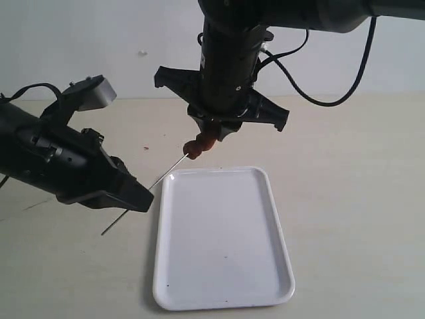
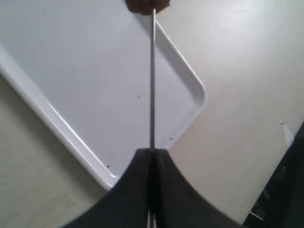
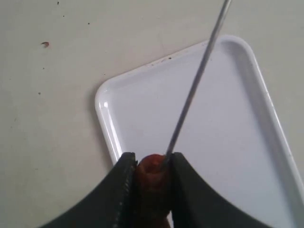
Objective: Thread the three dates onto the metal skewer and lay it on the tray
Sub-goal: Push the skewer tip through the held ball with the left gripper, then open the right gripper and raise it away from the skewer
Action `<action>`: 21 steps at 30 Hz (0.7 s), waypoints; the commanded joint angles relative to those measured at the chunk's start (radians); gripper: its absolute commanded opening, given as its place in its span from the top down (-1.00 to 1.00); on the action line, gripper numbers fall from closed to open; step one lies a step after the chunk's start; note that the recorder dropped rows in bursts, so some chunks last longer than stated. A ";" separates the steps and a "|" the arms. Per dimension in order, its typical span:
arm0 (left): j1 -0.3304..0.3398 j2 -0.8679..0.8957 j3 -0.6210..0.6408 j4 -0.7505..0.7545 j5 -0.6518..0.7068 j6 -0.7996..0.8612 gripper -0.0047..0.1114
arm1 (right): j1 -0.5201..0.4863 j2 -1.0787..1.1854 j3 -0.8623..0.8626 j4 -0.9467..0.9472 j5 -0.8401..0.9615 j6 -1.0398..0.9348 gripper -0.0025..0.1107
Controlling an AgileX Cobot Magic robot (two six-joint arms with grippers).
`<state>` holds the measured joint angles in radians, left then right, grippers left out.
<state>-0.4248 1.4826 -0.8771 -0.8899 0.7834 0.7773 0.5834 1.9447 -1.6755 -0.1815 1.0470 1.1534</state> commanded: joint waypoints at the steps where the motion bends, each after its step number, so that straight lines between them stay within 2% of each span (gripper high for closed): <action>1: -0.005 -0.001 -0.012 -0.026 -0.012 0.016 0.92 | 0.004 -0.011 -0.006 -0.002 0.000 -0.009 0.53; 9: -0.005 -0.001 -0.012 -0.026 -0.012 0.029 0.92 | 0.004 -0.011 -0.006 0.025 0.019 -0.134 0.49; 14: -0.005 -0.001 -0.012 -0.026 -0.010 0.031 0.92 | 0.004 -0.011 -0.006 0.004 0.011 -0.132 -0.30; 15: -0.005 -0.001 -0.012 -0.026 -0.010 0.031 0.92 | 0.004 -0.011 -0.006 -0.003 0.011 -0.132 -0.35; 21: -0.005 -0.001 -0.012 -0.029 -0.022 0.031 0.92 | 0.004 -0.013 -0.006 -0.020 0.018 -0.132 -0.35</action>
<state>-0.4248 1.4826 -0.8809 -0.8982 0.7771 0.8028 0.5879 1.9447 -1.6755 -0.1876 1.0520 1.0296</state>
